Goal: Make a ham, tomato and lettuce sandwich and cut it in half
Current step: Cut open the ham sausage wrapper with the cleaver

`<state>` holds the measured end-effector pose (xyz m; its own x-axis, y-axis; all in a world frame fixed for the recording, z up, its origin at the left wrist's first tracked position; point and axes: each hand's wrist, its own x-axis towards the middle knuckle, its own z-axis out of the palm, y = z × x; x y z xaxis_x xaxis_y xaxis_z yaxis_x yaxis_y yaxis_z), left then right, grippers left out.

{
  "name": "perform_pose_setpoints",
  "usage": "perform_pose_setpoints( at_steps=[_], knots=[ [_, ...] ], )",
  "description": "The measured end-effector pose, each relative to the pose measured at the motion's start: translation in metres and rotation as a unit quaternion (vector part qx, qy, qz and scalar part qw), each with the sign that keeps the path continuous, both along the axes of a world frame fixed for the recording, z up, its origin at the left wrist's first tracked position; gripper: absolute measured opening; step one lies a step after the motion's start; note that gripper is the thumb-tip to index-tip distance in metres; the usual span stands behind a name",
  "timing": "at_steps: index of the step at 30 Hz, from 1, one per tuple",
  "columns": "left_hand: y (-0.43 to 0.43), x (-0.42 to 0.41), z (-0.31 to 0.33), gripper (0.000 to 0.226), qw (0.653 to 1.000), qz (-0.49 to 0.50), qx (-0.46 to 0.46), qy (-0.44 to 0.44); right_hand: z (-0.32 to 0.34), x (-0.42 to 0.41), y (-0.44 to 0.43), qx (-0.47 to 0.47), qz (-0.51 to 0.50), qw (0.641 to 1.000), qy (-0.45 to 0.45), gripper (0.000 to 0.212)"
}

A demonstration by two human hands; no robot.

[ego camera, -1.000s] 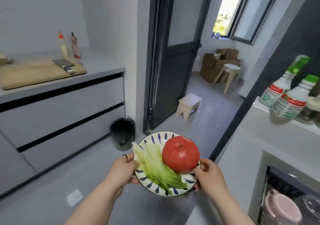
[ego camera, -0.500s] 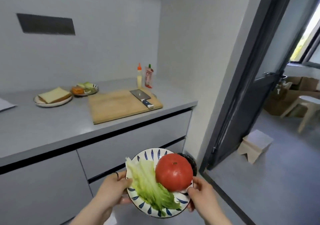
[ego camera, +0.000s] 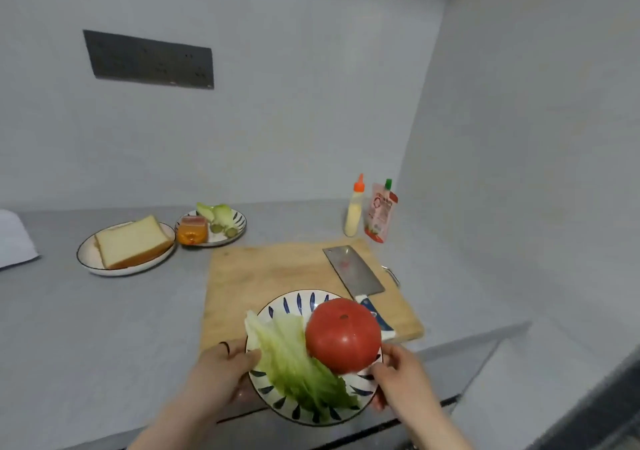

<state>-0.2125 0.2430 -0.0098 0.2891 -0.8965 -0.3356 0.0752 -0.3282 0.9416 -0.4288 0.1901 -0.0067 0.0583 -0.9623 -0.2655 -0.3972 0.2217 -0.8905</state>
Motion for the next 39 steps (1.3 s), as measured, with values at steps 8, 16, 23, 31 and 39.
perform_pose_setpoints(
  at_steps=[8, 16, 23, 31, 39],
  knots=[
    [-0.153, 0.061, 0.004, 0.021, 0.997, 0.076, 0.009, -0.011, 0.001, 0.073, -0.18, -0.031, 0.072, 0.996, 0.049, 0.016],
    [-0.287, 0.101, -0.007, 0.017, 0.997, 0.038, 0.062, -0.039, -0.004, 0.111, -0.302, -0.02, 0.055, 0.997, 0.056, 0.023],
    [-0.359, 0.11, -0.023, 0.018, 0.992, 0.065, 0.095, -0.052, -0.018, 0.13, -0.388, -0.02, 0.093, 0.99, 0.104, 0.021],
    [-0.406, 0.11, -0.036, 0.014, 0.954, 0.063, 0.141, -0.256, -0.042, 0.147, -0.442, -0.015, 0.128, 0.982, 0.139, 0.019],
    [-0.411, 0.111, -0.047, 0.038, 0.926, 0.005, 0.189, -0.327, -0.054, 0.154, -0.453, -0.015, 0.138, 0.977, 0.162, 0.025]
  ],
)
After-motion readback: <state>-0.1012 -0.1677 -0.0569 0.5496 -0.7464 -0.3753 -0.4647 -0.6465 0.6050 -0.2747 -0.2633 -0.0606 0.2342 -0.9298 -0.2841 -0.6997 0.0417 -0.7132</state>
